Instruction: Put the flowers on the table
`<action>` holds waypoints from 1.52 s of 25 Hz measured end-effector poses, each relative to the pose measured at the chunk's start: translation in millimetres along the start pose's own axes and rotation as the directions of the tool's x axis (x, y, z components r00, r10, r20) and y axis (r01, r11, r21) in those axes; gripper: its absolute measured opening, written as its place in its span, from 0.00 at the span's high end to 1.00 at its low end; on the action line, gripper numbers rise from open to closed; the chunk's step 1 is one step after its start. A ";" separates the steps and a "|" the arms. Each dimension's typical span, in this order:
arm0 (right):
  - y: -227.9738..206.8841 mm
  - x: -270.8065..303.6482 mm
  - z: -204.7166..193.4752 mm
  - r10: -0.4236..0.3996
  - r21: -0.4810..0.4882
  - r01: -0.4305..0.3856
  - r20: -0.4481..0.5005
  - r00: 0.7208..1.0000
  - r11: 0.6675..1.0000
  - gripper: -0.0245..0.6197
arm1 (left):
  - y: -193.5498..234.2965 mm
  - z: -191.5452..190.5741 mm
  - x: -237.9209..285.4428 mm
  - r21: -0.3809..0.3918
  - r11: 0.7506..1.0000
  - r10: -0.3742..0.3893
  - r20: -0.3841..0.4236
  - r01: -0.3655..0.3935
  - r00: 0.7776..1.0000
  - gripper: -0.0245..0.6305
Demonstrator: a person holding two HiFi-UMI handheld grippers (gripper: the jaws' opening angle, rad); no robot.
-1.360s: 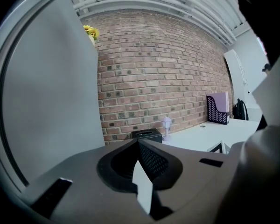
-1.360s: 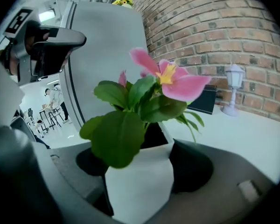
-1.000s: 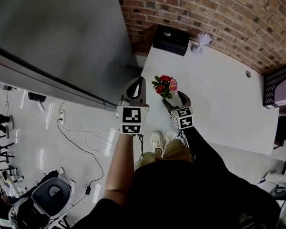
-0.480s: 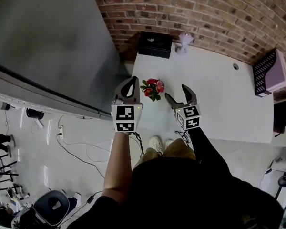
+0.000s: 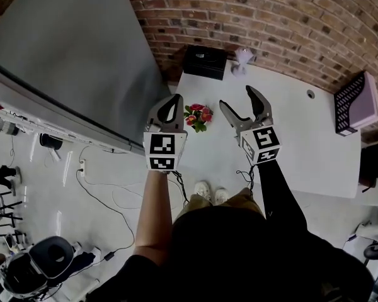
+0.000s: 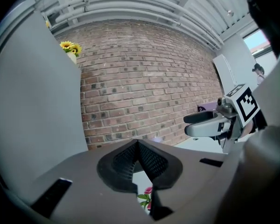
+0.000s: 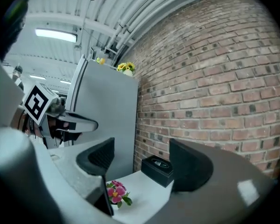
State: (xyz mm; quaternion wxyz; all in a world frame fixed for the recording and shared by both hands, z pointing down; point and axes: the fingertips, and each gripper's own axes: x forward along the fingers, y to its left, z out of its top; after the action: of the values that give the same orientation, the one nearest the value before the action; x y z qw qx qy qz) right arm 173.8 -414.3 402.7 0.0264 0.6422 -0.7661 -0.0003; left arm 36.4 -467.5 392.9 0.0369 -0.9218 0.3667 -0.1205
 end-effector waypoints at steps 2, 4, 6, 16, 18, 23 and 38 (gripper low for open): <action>-1.5 -7.6 9.1 0.019 -0.019 -0.019 0.018 1.000 1.000 0.40 | -5.2 6.0 -4.7 -0.003 1.000 0.020 0.008 -0.020 1.000 0.95; -0.5 -15.2 10.4 0.043 -0.024 -0.042 0.029 0.999 0.999 0.40 | -11.1 8.4 -8.8 -0.013 0.999 0.037 0.012 -0.037 0.999 0.95; -0.5 -23.8 7.7 0.057 -0.017 -0.056 0.033 0.998 0.998 0.40 | -18.7 10.4 -12.3 -0.028 0.998 0.051 0.015 -0.050 0.999 0.95; -2.7 -57.6 6.9 0.098 -0.053 -0.095 0.066 0.993 0.994 0.41 | -51.0 3.4 -41.5 -0.029 0.993 0.116 0.009 -0.116 0.993 0.95; 1.5 -63.6 8.9 0.104 -0.076 -0.099 0.071 0.992 0.992 0.43 | -54.0 4.5 -47.1 -0.025 0.992 0.124 0.012 -0.123 0.992 0.95; 5.2 -77.3 15.6 0.113 -0.080 -0.107 0.086 0.990 0.991 0.96 | -59.6 8.4 -53.0 -0.014 0.991 0.134 0.018 -0.133 0.991 0.95; -12.2 -84.3 14.8 0.085 -0.109 -0.076 0.082 0.993 0.991 0.96 | -69.6 7.5 -45.7 -0.010 0.991 0.135 0.015 -0.134 0.991 0.95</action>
State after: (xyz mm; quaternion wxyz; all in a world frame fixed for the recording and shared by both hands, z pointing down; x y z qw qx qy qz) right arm 199.9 -334.0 384.1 0.0271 0.6078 -0.7907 -0.0674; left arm 52.7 -385.6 387.6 0.0436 -0.8960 0.4283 -0.1087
